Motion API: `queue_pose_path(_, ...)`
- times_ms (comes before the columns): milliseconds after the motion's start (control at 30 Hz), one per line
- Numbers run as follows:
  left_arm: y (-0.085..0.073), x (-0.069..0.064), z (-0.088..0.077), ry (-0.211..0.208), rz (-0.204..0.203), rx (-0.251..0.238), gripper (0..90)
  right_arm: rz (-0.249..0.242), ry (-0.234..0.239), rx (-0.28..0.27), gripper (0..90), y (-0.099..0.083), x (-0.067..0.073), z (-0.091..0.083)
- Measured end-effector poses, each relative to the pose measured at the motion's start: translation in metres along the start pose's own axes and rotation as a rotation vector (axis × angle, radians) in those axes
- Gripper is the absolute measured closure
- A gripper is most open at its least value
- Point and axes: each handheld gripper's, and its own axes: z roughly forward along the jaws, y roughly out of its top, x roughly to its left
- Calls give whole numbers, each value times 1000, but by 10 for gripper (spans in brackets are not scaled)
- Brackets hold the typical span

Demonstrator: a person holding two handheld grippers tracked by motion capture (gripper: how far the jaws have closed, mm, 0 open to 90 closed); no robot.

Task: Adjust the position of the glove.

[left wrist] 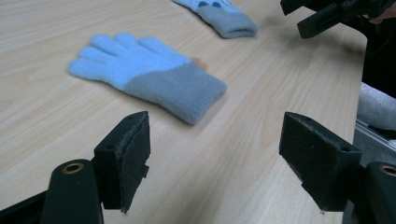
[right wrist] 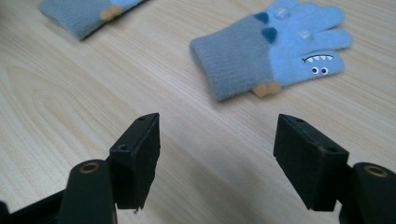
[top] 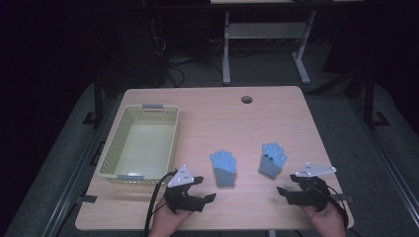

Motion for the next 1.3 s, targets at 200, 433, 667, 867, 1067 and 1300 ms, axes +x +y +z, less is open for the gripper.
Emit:
queue_pose_path(200, -1, 4, -1, -13, -22, -6, 245, 5, -24, -4, 295, -1, -2, -1)
queue_pose_path(433, -3, 4, -6, 3, -25, -14, 245, 10, -31, -1, 280, 8, -1, 2)
queue_pose_path(667, -2, 8, -13, 24, -24, -36, 246, -8, -7, 1, 271, 25, -1, 5)
queue_pose_path(867, -3, 7, -13, 15, -29, -35, 246, -20, 1, 4, 261, 42, -4, 3)
queue_pose_path(1067, -2, 4, -13, 16, -13, -38, 250, -17, 9, 41, 258, 59, -12, 4)
queue_pose_path(1300, -2, 2, -14, 14, -10, -48, 250, 1, 21, 61, 283, 76, -22, 11)
